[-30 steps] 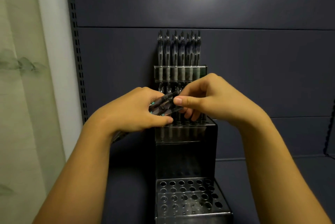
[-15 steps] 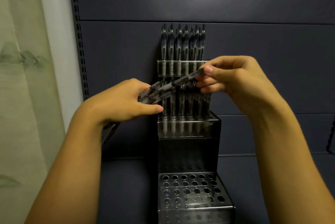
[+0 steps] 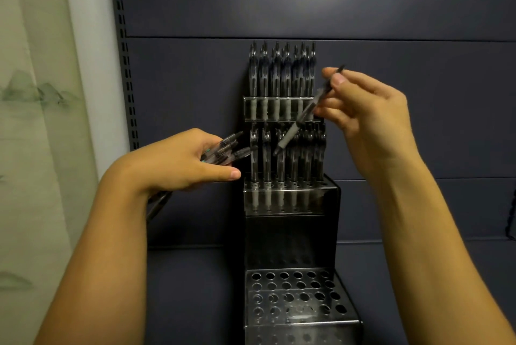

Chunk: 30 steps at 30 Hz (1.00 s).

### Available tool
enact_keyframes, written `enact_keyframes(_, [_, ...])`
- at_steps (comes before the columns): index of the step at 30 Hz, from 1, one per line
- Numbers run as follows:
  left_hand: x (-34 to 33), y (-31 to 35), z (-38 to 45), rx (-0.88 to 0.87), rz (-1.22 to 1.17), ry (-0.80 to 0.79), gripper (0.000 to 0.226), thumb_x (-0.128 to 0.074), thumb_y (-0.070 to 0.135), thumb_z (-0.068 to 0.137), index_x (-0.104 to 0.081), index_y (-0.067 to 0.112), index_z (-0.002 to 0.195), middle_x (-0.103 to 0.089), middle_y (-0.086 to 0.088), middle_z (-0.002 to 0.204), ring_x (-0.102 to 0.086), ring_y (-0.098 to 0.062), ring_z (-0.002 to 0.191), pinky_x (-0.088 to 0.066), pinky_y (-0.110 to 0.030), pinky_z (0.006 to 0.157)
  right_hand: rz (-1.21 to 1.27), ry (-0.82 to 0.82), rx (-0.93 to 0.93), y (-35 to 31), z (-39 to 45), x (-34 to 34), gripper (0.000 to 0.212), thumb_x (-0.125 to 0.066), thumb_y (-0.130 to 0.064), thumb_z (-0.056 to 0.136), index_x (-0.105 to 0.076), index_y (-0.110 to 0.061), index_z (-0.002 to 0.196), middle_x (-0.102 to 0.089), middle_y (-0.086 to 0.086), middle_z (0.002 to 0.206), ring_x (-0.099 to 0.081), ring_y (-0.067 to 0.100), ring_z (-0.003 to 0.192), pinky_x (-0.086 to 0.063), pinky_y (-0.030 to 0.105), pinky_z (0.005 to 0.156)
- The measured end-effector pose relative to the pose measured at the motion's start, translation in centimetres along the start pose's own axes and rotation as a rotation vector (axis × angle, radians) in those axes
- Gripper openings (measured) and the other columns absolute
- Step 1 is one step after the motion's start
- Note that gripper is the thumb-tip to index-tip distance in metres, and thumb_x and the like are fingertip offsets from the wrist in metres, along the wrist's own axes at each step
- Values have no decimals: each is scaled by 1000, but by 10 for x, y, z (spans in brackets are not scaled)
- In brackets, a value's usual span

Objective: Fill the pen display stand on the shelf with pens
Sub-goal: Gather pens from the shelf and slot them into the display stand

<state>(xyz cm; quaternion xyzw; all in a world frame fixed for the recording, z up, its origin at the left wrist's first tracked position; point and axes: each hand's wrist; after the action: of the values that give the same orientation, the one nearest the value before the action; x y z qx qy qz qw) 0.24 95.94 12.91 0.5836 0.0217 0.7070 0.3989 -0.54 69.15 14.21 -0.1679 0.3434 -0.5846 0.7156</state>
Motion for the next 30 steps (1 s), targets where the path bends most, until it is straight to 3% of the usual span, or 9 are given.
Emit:
enact_keyframes(4, [1, -2, 0, 23, -18, -4, 32, -76, 39, 84, -60, 11, 84, -44, 1, 55, -40, -15, 47, -34, -26, 45, -178, -74, 32, 10, -7, -16, 16, -64, -4, 96, -71, -1, 110, -73, 10, 86, -70, 17, 74, -60, 27, 73])
enact_keyframes(9, [1, -5, 0, 39, -13, -3, 34, -77, 41, 83, -62, 11, 87, -47, -1, 58, -43, -17, 48, -37, -30, 48, -327, -118, 39, 24, -8, -25, 11, -70, -6, 93, -69, -7, 104, -71, 12, 85, -70, 20, 74, -63, 37, 76])
enact_keyframes(13, [-1, -8, -1, 47, -9, 7, 36, -76, 41, 85, -63, 8, 91, -51, -2, 60, -46, -16, 49, -38, -31, 49, -360, -148, 48, 26, -11, -30, 10, -70, -7, 94, -68, -8, 104, -71, 12, 89, -73, 21, 79, -62, 33, 75])
enact_keyframes(20, [-7, -11, -12, 78, 4, 18, 39, -76, 38, 87, -61, 3, 93, -50, 0, 60, -44, -12, 47, -38, -26, 47, -434, -168, 16, 21, -8, -40, 7, -71, -10, 93, -68, -13, 98, -73, 13, 90, -75, 27, 80, -63, 42, 78])
enact_keyframes(24, [-6, -14, -21, 84, -24, 39, 40, -76, 39, 87, -57, 4, 87, -48, 2, 58, -44, -14, 48, -38, -30, 49, -497, -175, -8, 16, -7, -43, 7, -71, -11, 93, -67, -14, 99, -72, 10, 88, -75, 26, 78, -63, 44, 80])
enact_keyframes(30, [-11, -16, -32, 50, 15, 119, 46, -75, 46, 86, -57, 4, 88, -51, 1, 61, -47, -13, 51, -40, -33, 54, -559, -166, -60, 6, -8, -49, 7, -71, -11, 94, -66, -12, 99, -71, 15, 94, -75, 24, 77, -63, 38, 79])
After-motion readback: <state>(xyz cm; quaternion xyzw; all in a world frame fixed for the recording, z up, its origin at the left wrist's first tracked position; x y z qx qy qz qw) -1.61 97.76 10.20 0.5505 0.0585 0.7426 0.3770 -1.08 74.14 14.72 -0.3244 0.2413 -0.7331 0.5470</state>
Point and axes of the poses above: each hand's wrist, its own z-axis towards the middle knuckle, its own x-axis out of the back of the hand, y = z × x
